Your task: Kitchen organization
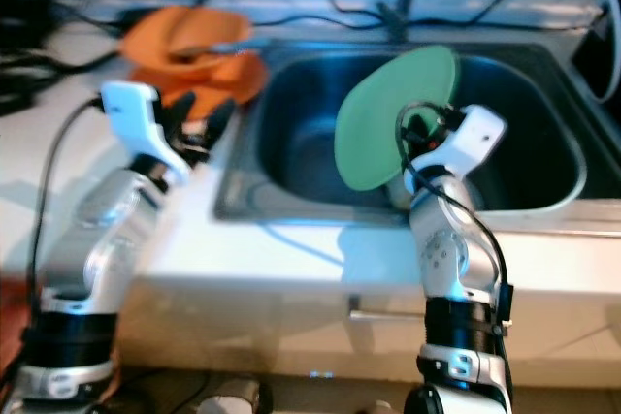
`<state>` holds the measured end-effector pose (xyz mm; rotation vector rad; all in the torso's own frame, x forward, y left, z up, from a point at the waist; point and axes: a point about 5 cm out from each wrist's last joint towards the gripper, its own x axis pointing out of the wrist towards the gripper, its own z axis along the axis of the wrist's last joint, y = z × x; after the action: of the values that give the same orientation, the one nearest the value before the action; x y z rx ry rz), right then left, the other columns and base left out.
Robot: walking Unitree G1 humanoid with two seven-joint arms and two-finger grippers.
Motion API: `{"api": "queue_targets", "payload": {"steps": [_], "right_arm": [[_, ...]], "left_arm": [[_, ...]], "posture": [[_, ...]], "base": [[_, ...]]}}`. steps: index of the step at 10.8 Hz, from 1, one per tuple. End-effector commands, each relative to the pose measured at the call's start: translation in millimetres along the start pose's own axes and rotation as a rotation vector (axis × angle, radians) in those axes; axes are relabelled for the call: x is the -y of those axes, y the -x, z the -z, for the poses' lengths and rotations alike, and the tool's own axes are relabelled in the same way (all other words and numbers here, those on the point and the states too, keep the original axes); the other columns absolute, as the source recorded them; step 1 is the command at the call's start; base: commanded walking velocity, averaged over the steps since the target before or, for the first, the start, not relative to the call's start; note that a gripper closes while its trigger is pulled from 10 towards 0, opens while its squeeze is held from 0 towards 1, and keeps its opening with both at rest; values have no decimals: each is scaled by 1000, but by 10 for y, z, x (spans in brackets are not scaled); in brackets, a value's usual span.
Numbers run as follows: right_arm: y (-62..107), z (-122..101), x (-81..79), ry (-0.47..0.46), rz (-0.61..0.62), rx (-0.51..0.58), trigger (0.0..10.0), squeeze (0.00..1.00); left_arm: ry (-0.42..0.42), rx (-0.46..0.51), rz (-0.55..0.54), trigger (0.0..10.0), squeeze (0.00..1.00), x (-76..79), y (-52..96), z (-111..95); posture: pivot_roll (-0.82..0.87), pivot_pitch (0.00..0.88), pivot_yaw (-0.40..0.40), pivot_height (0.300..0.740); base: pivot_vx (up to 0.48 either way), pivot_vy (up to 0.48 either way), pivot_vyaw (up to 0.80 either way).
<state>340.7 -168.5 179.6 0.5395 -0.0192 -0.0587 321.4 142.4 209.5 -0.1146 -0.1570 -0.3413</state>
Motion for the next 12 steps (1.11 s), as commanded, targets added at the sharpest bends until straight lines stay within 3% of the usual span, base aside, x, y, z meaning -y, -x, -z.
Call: {"api": "queue_targets", "payload": {"steps": [1,8,11,12], "right_arm": [[-1,-95,0,-12,-5,38,0,0],[-97,3,78,38,22,-48,0,0],[-323,46,131,44,12,-126,0,0],[-442,44,148,74,-10,-175,0,0]], "left_arm": [[-19,2,1,10000,0,1,6,-25],[-26,-14,-25,10000,0,-28,-11,-3],[-23,-27,-25,10000,0,-16,-5,10],[-11,-93,30,10000,0,33,12,73]], "posture": [[132,85,32,740],[131,85,33,740],[137,97,35,740],[157,110,29,740]], "base": [[0,0,0],[0,0,0],[0,0,0],[0,0,0]]}}
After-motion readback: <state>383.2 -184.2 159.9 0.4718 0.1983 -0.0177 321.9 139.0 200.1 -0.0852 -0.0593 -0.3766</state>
